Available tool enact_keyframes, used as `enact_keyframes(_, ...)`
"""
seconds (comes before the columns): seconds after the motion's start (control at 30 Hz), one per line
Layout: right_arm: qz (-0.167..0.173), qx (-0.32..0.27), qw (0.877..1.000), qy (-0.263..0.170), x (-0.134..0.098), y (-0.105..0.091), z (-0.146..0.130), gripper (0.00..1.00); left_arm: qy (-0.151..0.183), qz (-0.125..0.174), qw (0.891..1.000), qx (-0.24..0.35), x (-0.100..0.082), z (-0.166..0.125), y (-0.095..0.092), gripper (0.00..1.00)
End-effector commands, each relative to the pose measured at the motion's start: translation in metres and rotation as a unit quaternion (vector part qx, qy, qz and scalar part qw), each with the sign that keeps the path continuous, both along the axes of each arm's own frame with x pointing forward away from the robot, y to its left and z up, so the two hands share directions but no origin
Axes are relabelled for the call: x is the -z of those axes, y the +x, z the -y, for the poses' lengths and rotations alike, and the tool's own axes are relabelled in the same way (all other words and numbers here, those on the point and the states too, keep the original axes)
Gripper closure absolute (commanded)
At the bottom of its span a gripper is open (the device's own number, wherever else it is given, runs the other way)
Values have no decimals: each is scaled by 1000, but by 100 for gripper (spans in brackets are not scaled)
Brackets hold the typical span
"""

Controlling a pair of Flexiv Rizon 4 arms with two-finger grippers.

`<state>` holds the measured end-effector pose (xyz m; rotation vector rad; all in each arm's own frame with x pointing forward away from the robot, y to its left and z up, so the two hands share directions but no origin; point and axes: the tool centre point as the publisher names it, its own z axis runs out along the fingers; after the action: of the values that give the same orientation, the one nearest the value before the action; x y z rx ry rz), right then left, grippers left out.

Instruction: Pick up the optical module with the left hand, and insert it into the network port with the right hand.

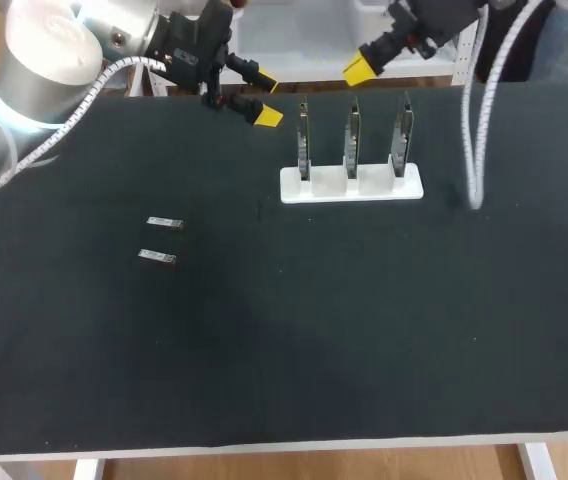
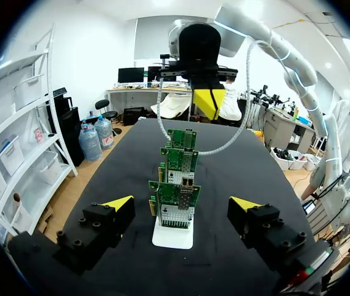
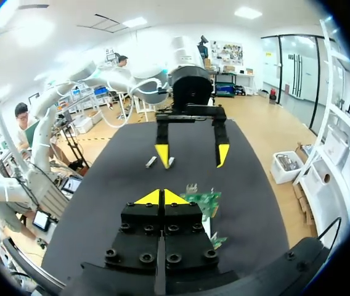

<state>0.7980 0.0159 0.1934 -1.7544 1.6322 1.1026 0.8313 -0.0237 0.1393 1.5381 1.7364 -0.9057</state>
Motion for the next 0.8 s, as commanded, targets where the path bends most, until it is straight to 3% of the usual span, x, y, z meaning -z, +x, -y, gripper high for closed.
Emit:
enact_keyframes(0.03,-84,-114,990,10,-1,-1,15,100,1,-1,1000,1,0,0,2,0)
enact_keyframes(0.8,-94,-94,991,-6,9,-8,47,100,1,-1,1000,1,0,0,2,0)
